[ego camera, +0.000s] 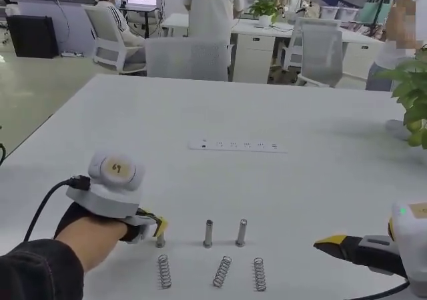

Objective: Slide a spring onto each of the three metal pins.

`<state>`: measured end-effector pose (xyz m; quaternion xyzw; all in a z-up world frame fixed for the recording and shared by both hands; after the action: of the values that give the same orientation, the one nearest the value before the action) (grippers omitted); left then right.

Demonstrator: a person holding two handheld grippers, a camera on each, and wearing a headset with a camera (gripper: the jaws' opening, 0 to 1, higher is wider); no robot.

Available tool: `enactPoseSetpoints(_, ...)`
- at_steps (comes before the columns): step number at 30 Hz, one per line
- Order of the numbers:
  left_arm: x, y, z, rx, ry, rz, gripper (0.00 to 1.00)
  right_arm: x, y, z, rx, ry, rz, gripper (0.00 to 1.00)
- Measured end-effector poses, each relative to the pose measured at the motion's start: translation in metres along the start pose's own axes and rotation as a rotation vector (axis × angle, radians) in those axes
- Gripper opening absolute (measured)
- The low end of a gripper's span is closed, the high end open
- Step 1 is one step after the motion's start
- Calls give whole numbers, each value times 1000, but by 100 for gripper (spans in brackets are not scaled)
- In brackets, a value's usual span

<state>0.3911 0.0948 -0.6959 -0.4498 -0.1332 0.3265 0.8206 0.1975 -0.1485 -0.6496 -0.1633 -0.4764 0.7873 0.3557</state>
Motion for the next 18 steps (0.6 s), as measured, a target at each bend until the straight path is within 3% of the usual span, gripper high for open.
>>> enactPoseSetpoints(18,-1,1,0,-15,3,-21,0,0,0,0,8,-3,4,81)
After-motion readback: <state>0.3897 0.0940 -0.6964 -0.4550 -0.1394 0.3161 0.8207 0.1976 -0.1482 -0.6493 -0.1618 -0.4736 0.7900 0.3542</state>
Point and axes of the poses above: the centre of the closed fingertips' face, and the gripper's own axes: z roughly backward along the fingers, x roughly to its left, y roughly out of its underside, the point moved 8 cm from there along z, roughly backward along the fingers, and after that the axes turned 5 degrees about -x, right-handed, at the moved point
